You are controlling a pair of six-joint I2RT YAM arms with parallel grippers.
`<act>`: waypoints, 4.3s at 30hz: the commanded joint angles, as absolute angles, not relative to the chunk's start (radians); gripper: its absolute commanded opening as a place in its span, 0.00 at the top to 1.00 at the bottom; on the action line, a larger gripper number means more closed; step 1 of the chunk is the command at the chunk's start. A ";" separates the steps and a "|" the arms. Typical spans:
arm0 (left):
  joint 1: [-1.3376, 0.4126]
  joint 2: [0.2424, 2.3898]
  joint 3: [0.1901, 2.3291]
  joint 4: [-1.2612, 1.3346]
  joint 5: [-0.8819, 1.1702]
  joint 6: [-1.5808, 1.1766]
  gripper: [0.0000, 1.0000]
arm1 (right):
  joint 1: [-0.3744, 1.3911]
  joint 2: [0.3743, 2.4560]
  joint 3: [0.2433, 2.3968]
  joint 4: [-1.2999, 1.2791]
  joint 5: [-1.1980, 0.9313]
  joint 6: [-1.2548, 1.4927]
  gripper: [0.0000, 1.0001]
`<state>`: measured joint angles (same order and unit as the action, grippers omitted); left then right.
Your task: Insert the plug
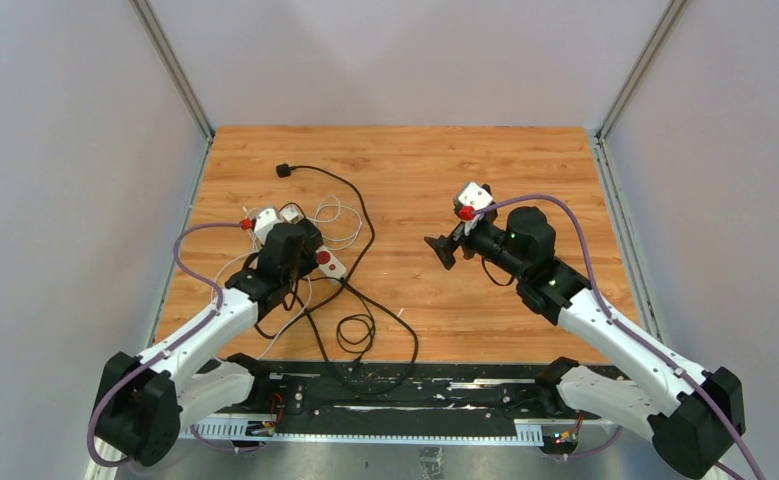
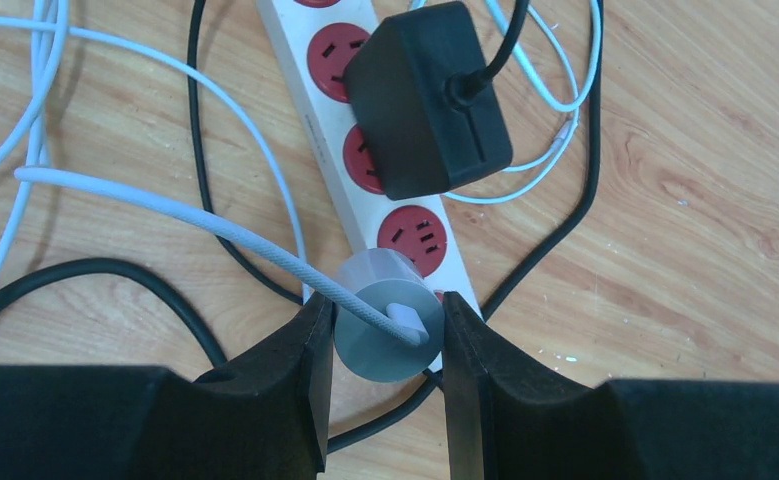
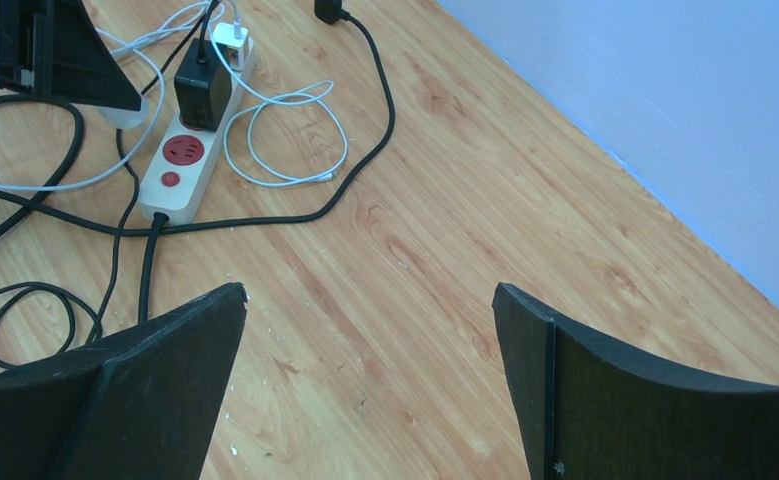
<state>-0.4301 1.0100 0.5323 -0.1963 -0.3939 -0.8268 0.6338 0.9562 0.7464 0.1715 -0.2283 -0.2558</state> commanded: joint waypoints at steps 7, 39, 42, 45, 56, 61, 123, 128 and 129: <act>-0.436 1.171 0.738 -0.321 -0.328 -0.744 1.00 | 0.643 0.966 0.742 0.154 -0.230 -0.287 0.00; -0.456 1.335 0.776 -0.225 -0.329 -0.688 1.00 | 0.641 0.972 0.727 0.146 -0.213 -0.339 0.00; -0.456 1.349 0.781 -0.211 -0.300 -0.613 1.00 | 0.641 0.973 0.726 0.144 -0.214 -0.343 0.00; -0.456 1.349 0.771 -0.184 -0.263 -0.539 1.00 | 0.641 0.973 0.726 0.140 -0.217 -0.348 0.00; -0.438 1.336 0.795 -0.222 -0.162 -0.381 1.00 | 0.641 0.970 0.727 0.126 -0.209 -0.360 0.01; -0.408 1.347 0.806 -0.232 -0.102 -0.333 1.00 | 0.641 0.966 0.726 0.125 -0.209 -0.365 0.01; -0.316 1.462 0.782 -0.342 0.011 -0.236 1.00 | 0.642 0.970 0.741 0.097 -0.244 -0.402 0.01; -0.318 1.460 0.686 -0.234 0.013 -0.356 1.00 | 0.642 0.962 0.753 0.084 -0.267 -0.395 0.01; -0.318 1.464 0.677 -0.238 0.003 -0.371 1.00 | 0.641 0.959 0.753 0.084 -0.278 -0.393 0.01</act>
